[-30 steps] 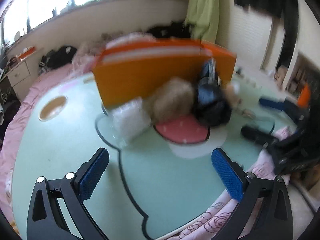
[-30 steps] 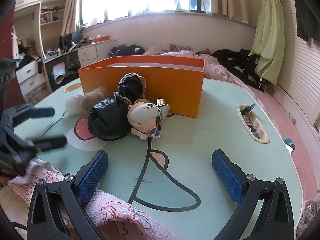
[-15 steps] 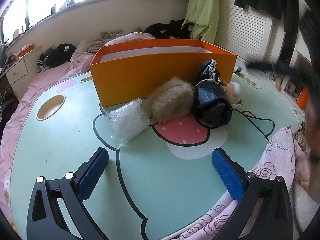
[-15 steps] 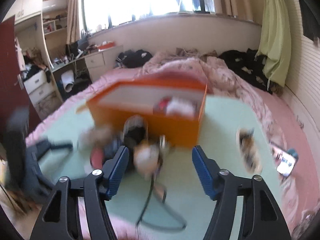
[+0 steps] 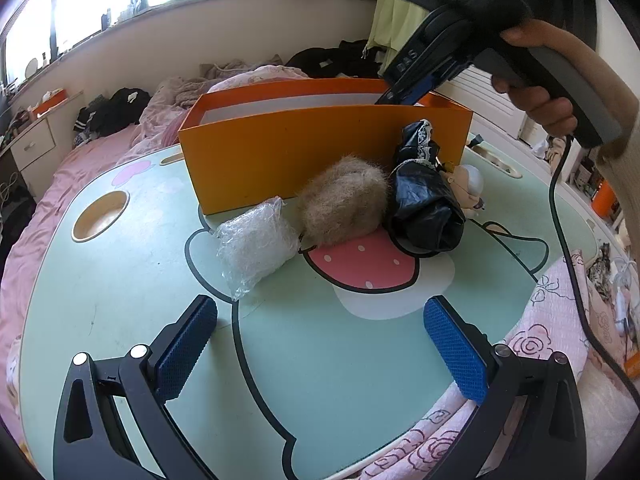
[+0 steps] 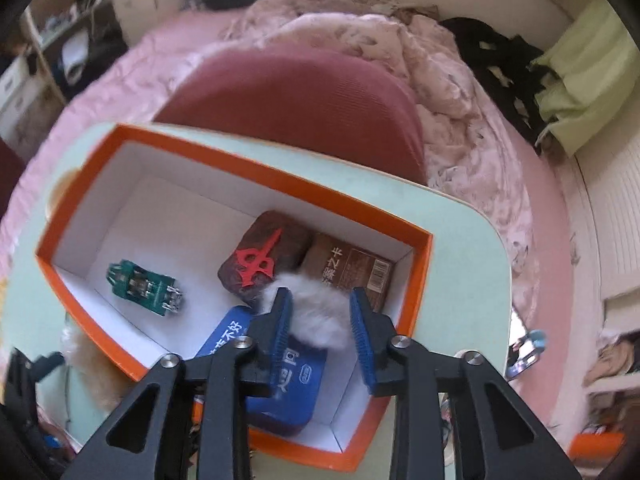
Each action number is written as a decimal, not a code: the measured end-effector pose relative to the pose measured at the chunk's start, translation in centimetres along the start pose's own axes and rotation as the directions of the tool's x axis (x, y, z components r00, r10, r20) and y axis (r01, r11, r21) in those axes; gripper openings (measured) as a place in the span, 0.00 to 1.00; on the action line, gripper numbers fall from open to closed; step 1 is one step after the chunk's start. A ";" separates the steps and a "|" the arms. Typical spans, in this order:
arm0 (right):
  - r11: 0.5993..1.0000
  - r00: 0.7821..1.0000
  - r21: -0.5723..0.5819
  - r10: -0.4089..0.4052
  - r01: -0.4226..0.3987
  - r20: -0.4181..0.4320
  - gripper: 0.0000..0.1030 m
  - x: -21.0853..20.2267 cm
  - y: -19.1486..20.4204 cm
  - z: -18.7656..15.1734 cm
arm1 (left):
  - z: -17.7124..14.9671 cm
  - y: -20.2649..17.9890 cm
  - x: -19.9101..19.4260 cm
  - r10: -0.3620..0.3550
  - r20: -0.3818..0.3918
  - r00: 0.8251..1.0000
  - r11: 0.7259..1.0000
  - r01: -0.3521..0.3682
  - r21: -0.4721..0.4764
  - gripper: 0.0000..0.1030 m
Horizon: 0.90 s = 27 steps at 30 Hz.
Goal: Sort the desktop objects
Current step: 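Reach into the box and grasp the white fluffy ball with the right gripper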
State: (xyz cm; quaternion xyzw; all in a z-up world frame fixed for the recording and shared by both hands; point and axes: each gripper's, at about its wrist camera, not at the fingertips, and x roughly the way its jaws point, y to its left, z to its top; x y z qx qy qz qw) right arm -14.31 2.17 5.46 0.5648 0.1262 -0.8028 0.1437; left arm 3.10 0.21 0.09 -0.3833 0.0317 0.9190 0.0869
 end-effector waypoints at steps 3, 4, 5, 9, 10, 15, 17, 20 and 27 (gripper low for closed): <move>1.000 1.000 -0.028 0.009 -0.010 -0.022 0.54 0.7 0.4 0.3 | 0.0 0.0 0.0 0.000 0.000 1.000 1.000 0.000 0.000 1.00; 1.000 0.999 -0.019 0.023 -0.023 -0.024 0.51 0.7 0.3 0.0 | 0.0 0.0 0.0 -0.001 0.000 1.000 1.000 0.001 -0.001 1.00; 0.999 0.999 -0.012 0.045 -0.045 -0.020 0.42 0.8 0.3 -0.3 | 0.0 0.0 0.0 0.000 0.000 1.000 1.000 0.000 -0.001 1.00; 0.997 0.997 0.002 0.073 -0.073 -0.009 0.31 0.7 0.0 -0.9 | 0.1 -0.1 0.1 -0.001 0.000 1.000 1.000 0.001 -0.001 1.00; 0.996 0.997 0.012 0.083 -0.083 -0.003 0.24 0.6 -0.3 -0.9 | 0.1 -0.1 0.1 0.000 0.000 1.000 1.000 0.000 -0.001 1.00; 0.981 0.974 0.086 0.158 -0.173 0.163 0.02 -3.5 -1.9 -1.4 | 0.1 -0.1 0.1 0.000 0.000 1.000 1.000 0.000 -0.002 1.00; 0.979 0.961 0.087 0.161 -0.185 0.225 0.02 -5.8 -2.2 -1.9 | 0.1 -0.2 0.1 0.000 0.000 1.000 1.000 0.000 -0.002 1.00; 0.980 0.946 0.055 0.168 -0.190 0.278 0.02 -8.5 -1.8 -2.8 | 0.1 -0.1 0.1 0.001 0.001 1.000 1.000 -0.001 -0.001 1.00; 0.999 0.991 0.007 0.034 -0.035 0.130 0.32 -3.1 -0.1 -0.7 | 0.1 -0.1 0.1 -0.001 0.001 1.000 1.000 0.001 -0.003 1.00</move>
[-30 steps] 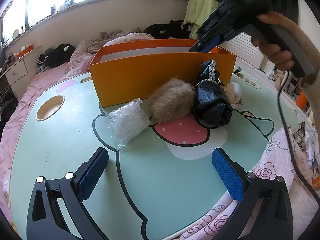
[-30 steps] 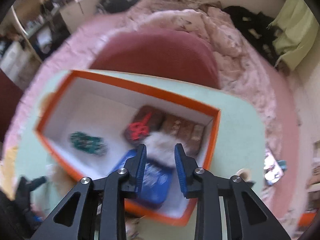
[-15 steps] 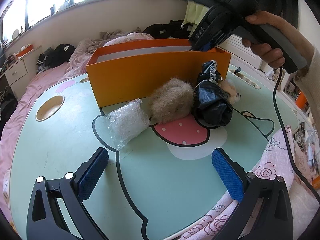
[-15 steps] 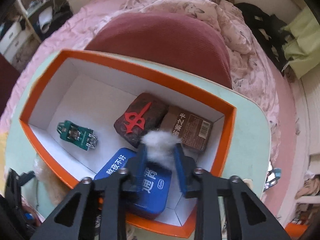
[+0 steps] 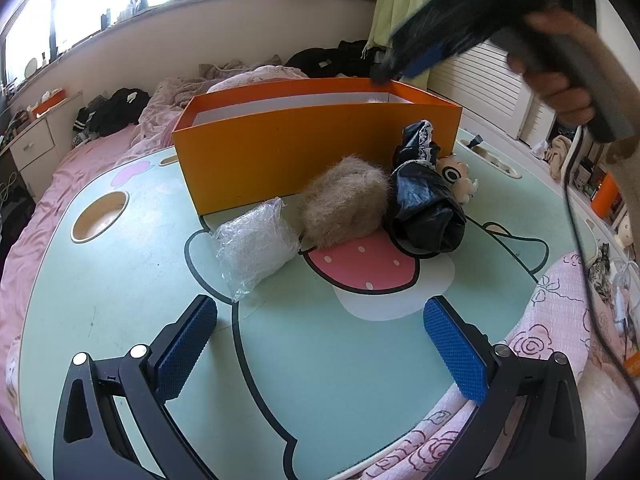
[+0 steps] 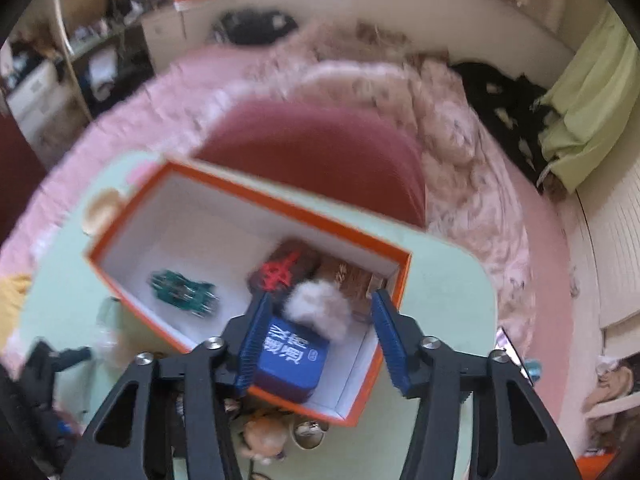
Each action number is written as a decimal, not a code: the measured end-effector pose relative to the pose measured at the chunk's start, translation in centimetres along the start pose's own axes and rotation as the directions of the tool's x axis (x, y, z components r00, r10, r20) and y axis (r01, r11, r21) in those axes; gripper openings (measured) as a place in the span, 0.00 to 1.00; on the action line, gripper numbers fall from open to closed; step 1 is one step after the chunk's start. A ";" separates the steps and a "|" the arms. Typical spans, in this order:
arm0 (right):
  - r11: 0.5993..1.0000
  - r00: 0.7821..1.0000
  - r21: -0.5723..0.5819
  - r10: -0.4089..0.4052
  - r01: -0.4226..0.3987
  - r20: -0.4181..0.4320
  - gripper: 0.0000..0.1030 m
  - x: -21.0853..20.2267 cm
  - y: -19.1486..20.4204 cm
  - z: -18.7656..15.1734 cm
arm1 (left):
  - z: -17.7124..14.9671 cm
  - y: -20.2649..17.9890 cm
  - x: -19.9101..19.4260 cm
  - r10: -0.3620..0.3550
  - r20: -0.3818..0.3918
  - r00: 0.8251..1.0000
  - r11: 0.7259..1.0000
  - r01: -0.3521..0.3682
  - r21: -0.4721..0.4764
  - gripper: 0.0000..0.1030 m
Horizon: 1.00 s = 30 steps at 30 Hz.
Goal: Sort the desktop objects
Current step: 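Reach into the box and grasp the white fluffy ball with the right gripper, then lift the white fluffy ball out and set it on the table with the right gripper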
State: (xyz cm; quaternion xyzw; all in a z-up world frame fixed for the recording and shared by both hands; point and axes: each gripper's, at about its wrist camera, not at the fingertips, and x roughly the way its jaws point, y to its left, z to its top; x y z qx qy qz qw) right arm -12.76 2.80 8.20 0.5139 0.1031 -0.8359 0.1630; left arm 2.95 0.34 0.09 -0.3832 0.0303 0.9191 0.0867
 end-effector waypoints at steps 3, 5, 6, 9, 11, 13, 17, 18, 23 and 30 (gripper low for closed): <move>0.999 0.997 -0.025 -0.037 0.035 -0.072 0.24 3.2 0.5 0.3 | 0.0 -0.2 0.0 0.000 0.001 1.000 1.000 0.000 0.000 1.00; 1.000 0.995 -0.007 -0.031 0.030 -0.093 0.28 4.6 0.2 0.5 | 0.1 -0.3 0.1 0.000 0.000 1.000 1.000 0.000 0.001 1.00; 1.000 0.995 -0.001 -0.028 0.029 -0.092 0.28 4.6 0.1 0.5 | 0.1 -0.3 0.0 0.001 0.001 1.000 1.000 -0.001 0.002 1.00; 1.000 0.996 0.001 -0.020 0.020 -0.086 0.26 4.5 -0.1 0.2 | 0.1 -0.3 0.1 -0.001 0.002 1.000 1.000 0.001 0.002 1.00; 0.999 0.999 0.035 0.005 -0.004 -0.043 0.19 3.5 -0.6 0.1 | 0.1 -0.4 0.0 -0.002 0.003 1.000 1.000 0.002 0.001 1.00; 0.997 0.999 0.068 0.038 -0.040 0.029 0.01 2.1 -0.9 0.0 | 0.0 -0.2 0.0 -0.002 0.003 1.000 1.000 0.002 0.001 1.00; 0.992 0.985 0.073 0.088 -0.100 0.148 0.01 -2.0 -1.2 -0.6 | 0.0 -0.2 0.0 -0.002 0.003 1.000 1.000 0.002 0.001 1.00; 0.991 0.982 0.073 0.096 -0.109 0.164 0.01 -2.7 -1.3 -0.7 | 0.0 -0.3 0.0 -0.002 0.003 1.000 1.000 0.002 0.001 1.00; 0.996 0.990 0.064 0.050 -0.059 0.135 0.19 -2.5 -1.1 -0.1 | 0.0 -0.2 0.0 -0.001 0.003 1.000 1.000 0.001 0.000 1.00; 0.997 0.999 0.069 -0.019 0.023 -0.048 0.26 4.4 -0.3 0.8 | 0.1 -0.3 0.0 -0.001 0.003 1.000 1.000 0.001 0.000 1.00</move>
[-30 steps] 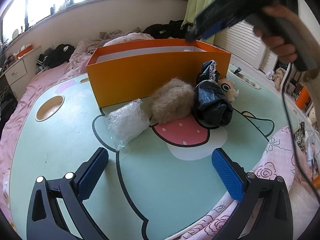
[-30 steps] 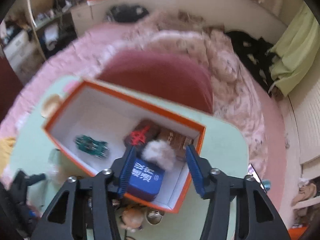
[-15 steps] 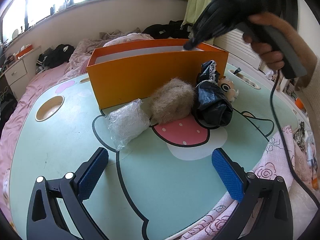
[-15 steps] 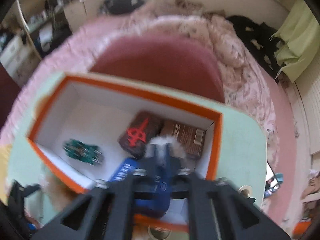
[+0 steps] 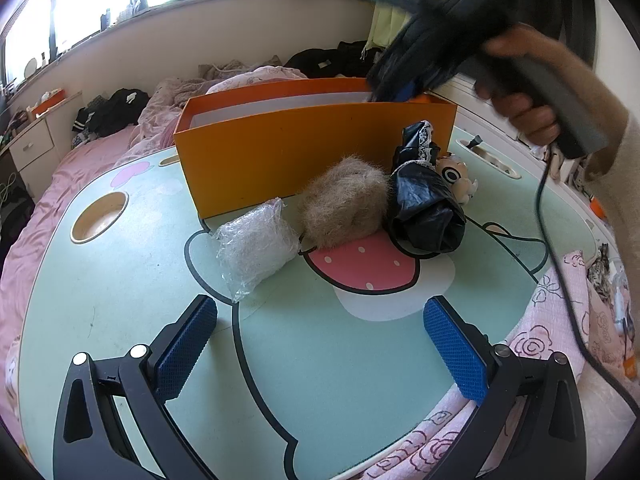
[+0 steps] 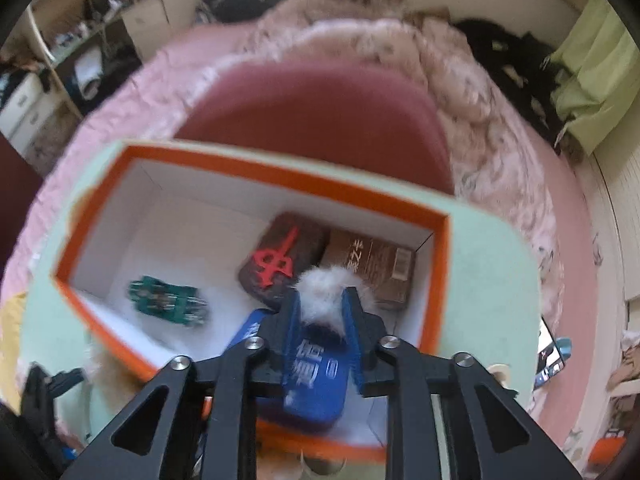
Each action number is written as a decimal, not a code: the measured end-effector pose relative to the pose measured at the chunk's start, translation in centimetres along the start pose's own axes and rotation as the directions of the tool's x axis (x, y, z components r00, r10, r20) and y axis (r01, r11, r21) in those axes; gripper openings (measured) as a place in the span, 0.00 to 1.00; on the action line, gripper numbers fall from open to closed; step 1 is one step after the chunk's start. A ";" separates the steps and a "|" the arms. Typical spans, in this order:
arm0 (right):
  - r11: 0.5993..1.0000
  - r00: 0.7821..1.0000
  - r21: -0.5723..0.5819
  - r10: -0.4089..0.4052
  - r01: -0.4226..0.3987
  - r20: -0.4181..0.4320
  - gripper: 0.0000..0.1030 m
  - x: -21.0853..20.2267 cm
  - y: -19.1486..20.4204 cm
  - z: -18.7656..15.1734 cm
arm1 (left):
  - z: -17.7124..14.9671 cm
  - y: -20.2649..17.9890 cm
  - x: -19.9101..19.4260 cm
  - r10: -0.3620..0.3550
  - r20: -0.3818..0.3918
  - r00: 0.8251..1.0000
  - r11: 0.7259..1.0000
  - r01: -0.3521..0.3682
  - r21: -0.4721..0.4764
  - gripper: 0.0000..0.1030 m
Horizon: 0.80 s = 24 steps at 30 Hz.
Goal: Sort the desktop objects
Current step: 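Lift the white fluffy ball out and set it on the table with the right gripper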
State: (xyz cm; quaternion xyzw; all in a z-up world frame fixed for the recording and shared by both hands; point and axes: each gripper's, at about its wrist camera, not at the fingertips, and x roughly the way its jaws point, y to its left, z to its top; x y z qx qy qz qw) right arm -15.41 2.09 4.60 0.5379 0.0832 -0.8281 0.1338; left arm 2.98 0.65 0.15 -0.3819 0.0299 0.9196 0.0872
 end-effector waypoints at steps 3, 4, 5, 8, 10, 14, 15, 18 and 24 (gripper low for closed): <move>0.999 0.999 -0.008 -0.048 0.048 0.003 0.25 0.1 0.6 -0.3 | 0.1 0.1 0.1 0.001 0.001 1.000 1.000 -0.001 0.003 1.00; 0.999 0.999 -0.008 -0.035 0.035 0.012 0.23 -0.2 0.5 -0.4 | 0.1 0.1 0.1 -0.002 0.001 1.000 1.000 0.002 -0.001 1.00; 1.000 0.999 -0.002 -0.022 0.022 0.025 0.19 -0.7 0.4 -0.5 | 0.1 0.2 0.2 -0.003 0.001 1.000 1.000 0.003 -0.002 1.00; 0.999 0.994 0.045 0.020 -0.025 0.103 0.16 -2.6 -0.9 -0.9 | 0.2 0.1 0.3 -0.002 0.002 1.000 1.000 0.002 0.000 1.00; 0.996 0.984 0.058 0.061 -0.071 0.167 0.15 -4.6 -1.3 -1.2 | 0.2 0.0 0.3 -0.002 0.002 1.000 1.000 0.002 -0.001 1.00; 0.988 0.953 0.064 0.118 -0.141 0.278 0.15 -9.2 -1.9 -3.0 | 0.2 0.1 0.3 -0.002 0.002 1.000 1.000 0.002 0.000 1.00; 0.985 0.943 0.062 0.136 -0.162 0.303 0.15 -10.2 -1.8 -3.6 | 0.2 0.1 0.3 -0.002 0.002 1.000 1.000 0.002 0.000 1.00; 0.974 0.904 0.022 0.201 -0.226 0.378 0.16 -13.3 -0.5 -7.9 | 0.2 0.0 0.3 -0.002 0.002 1.000 1.000 0.002 -0.001 1.00; 0.936 0.874 0.000 0.328 -0.352 0.359 0.16 -11.7 1.7 -13.8 | 0.2 0.2 0.2 -0.001 0.002 1.000 1.000 0.001 0.000 1.00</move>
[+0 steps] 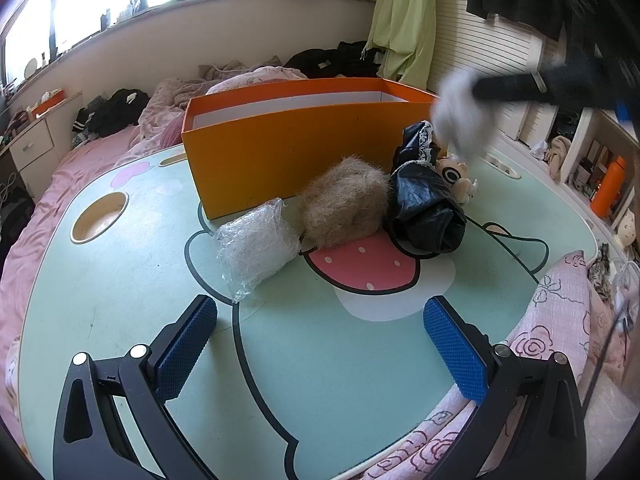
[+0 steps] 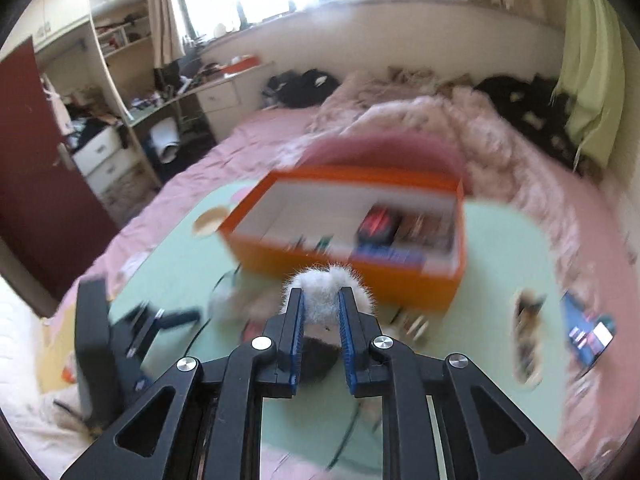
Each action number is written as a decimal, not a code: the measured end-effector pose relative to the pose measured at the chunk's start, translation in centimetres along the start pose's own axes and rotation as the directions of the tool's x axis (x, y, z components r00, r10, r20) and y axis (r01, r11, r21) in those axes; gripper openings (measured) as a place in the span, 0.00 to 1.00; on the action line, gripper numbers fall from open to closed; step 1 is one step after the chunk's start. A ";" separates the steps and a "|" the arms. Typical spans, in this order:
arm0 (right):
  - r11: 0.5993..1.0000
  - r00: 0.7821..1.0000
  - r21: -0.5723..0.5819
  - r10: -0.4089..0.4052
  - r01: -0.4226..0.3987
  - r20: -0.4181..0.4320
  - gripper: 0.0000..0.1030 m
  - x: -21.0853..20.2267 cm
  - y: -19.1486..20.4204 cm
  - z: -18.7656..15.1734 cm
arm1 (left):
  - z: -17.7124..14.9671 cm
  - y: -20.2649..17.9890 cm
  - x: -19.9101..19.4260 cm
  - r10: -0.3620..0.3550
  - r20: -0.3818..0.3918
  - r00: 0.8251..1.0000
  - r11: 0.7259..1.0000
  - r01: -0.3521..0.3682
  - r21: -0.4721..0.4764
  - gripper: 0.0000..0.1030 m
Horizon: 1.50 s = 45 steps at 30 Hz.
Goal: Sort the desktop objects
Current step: 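Lift the white fluffy ball out and set it on the table with the right gripper, then reach into the box and grasp the dark red-symbol box with the left gripper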
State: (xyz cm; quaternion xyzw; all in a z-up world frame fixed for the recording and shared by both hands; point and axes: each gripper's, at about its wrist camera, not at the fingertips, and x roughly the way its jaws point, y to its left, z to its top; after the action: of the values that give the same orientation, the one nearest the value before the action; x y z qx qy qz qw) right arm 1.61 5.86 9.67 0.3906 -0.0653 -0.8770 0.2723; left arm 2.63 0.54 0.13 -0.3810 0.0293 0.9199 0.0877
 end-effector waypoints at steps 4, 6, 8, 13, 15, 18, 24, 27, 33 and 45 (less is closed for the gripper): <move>0.999 0.999 -0.010 -0.030 0.030 0.046 0.27 0.6 0.4 -2.0 | 0.0 0.0 0.0 -0.001 0.000 1.000 1.000 0.001 0.000 1.00; 0.999 0.994 0.005 -0.046 0.046 0.097 0.57 0.3 -0.1 -2.9 | 0.0 0.0 0.0 0.000 0.000 1.000 1.000 0.000 0.000 1.00; 0.999 0.989 0.003 -0.053 0.054 0.135 0.72 -0.3 -0.2 -4.4 | 0.0 0.0 0.0 0.000 0.000 1.000 1.000 0.000 0.000 1.00; 0.980 0.976 -0.045 -0.189 0.194 0.109 0.77 0.0 -0.4 -8.1 | 0.0 0.0 0.0 0.000 0.000 1.000 1.000 0.000 0.000 1.00; 0.972 0.973 -0.076 -0.214 0.221 0.084 0.80 0.7 -0.5 -9.5 | 0.0 0.0 0.0 0.000 0.000 1.000 1.000 0.000 -0.001 1.00; 0.965 0.966 -0.088 -0.240 0.249 0.095 0.93 1.7 -0.8 -10.5 | 0.0 0.0 -0.1 0.001 0.001 1.000 1.000 -0.001 0.000 1.00; 0.962 0.947 -0.042 -0.259 0.271 0.189 1.00 2.3 -1.4 -11.2 | 0.0 -0.1 -0.2 0.003 0.001 1.000 1.000 -0.003 0.000 1.00; 0.963 0.948 -0.047 -0.250 0.264 0.196 1.00 2.3 -1.6 -11.3 | 0.0 -0.1 -0.2 0.003 0.001 1.000 1.000 -0.003 0.000 1.00; 0.964 0.948 -0.049 -0.247 0.262 0.202 1.00 2.4 -1.5 -11.3 | 0.0 -0.1 -0.3 0.005 0.002 1.000 1.000 -0.005 0.000 1.00; 0.964 0.948 -0.049 -0.247 0.262 0.202 1.00 2.4 -1.5 -11.4 | 9.0 -1.5 -4.8 0.044 0.112 0.993 0.993 -0.056 0.107 1.00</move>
State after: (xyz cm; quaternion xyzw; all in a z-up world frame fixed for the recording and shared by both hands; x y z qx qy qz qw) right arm 7.85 6.99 -0.17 0.2979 -0.0075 -0.9404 0.1638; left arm -0.04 2.47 9.90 -0.3239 0.0845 0.9383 0.0869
